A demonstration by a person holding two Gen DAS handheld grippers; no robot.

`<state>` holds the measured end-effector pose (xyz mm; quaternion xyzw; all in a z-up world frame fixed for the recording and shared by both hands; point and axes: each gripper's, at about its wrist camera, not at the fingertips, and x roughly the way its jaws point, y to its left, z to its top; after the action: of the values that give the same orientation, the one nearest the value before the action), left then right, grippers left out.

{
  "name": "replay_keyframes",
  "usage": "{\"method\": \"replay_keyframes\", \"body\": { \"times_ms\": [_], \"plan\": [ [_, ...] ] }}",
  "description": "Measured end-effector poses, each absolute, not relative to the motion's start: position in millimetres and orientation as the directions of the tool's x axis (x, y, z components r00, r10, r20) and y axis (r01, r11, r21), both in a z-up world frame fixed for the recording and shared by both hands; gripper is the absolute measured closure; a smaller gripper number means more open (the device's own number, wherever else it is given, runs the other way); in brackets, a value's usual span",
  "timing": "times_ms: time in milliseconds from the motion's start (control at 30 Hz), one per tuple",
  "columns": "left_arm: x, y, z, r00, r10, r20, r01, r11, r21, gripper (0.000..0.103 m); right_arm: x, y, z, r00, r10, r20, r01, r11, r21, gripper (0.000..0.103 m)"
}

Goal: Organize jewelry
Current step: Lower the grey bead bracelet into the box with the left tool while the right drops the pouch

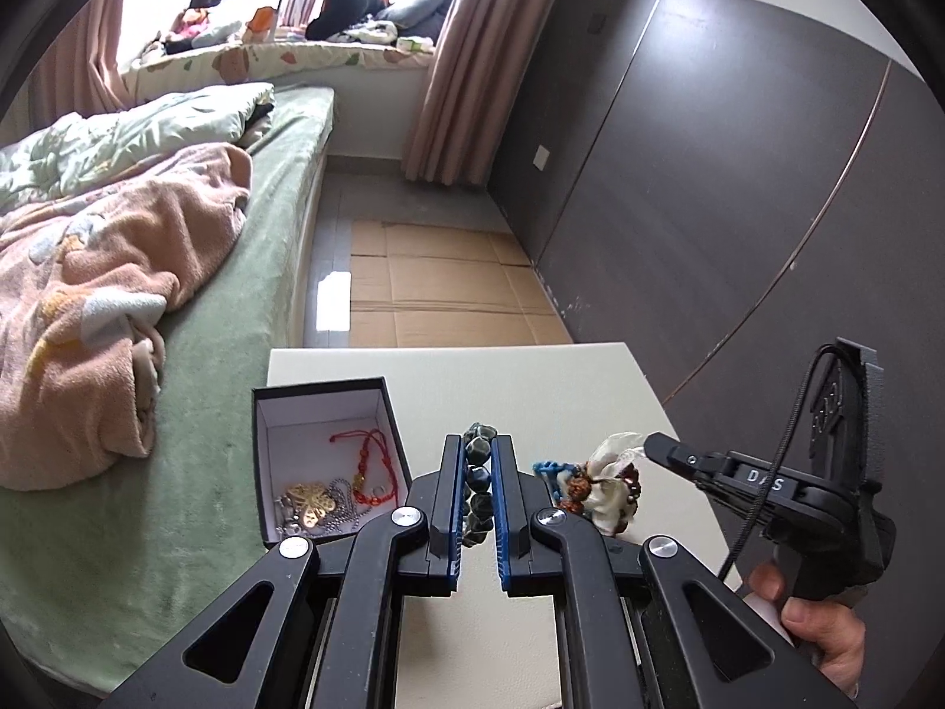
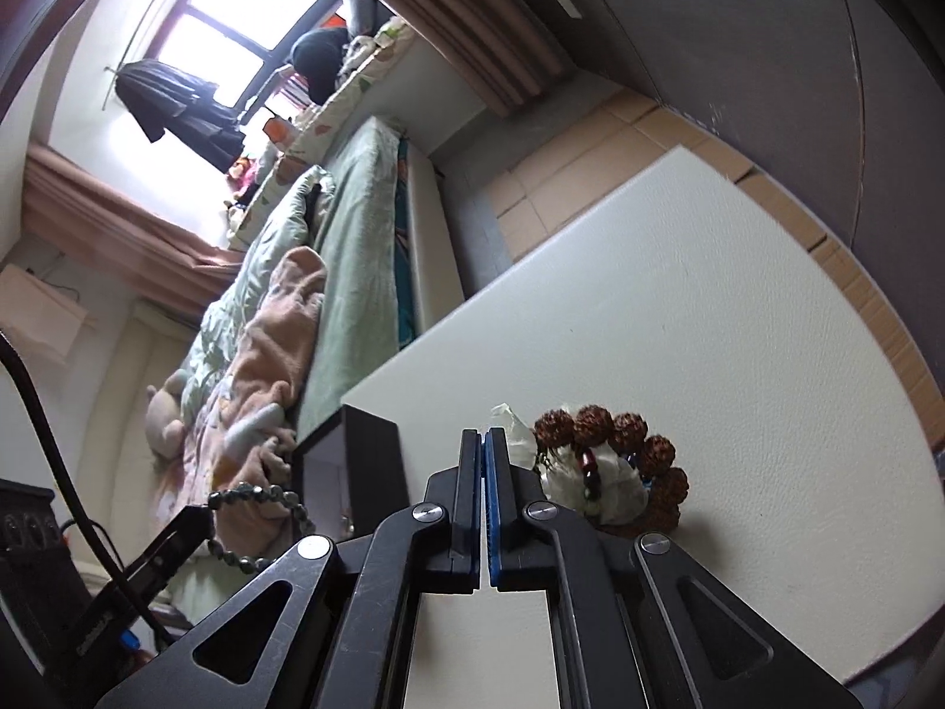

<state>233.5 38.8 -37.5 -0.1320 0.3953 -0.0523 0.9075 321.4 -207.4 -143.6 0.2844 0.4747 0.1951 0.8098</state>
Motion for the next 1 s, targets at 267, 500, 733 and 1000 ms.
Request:
{"method": "replay_keyframes", "body": {
  "times_ms": [267, 500, 733, 1000],
  "plan": [
    [227, 55, -32, 0.7, -0.196, -0.687, -0.024, 0.955, -0.296, 0.094, 315, -202, -114, 0.512, 0.587, -0.627, -0.094, 0.764, 0.639, 0.1],
    [226, 71, -26, 0.712, -0.186, -0.677, -0.04, 0.952, -0.304, 0.094, 312, -192, -105, 0.512, 0.613, -0.602, -0.119, 0.745, 0.657, 0.1],
    [226, 92, -19, 0.729, -0.164, -0.665, -0.063, 0.951, -0.304, 0.094, 315, -167, -84, 0.5, 0.65, -0.572, -0.185, 0.726, 0.663, 0.1],
    [232, 113, -22, 0.726, -0.134, -0.675, -0.099, 0.95, -0.296, 0.094, 323, -115, -83, 0.423, 0.727, -0.541, -0.262, 0.67, 0.695, 0.1]
  ]
}}
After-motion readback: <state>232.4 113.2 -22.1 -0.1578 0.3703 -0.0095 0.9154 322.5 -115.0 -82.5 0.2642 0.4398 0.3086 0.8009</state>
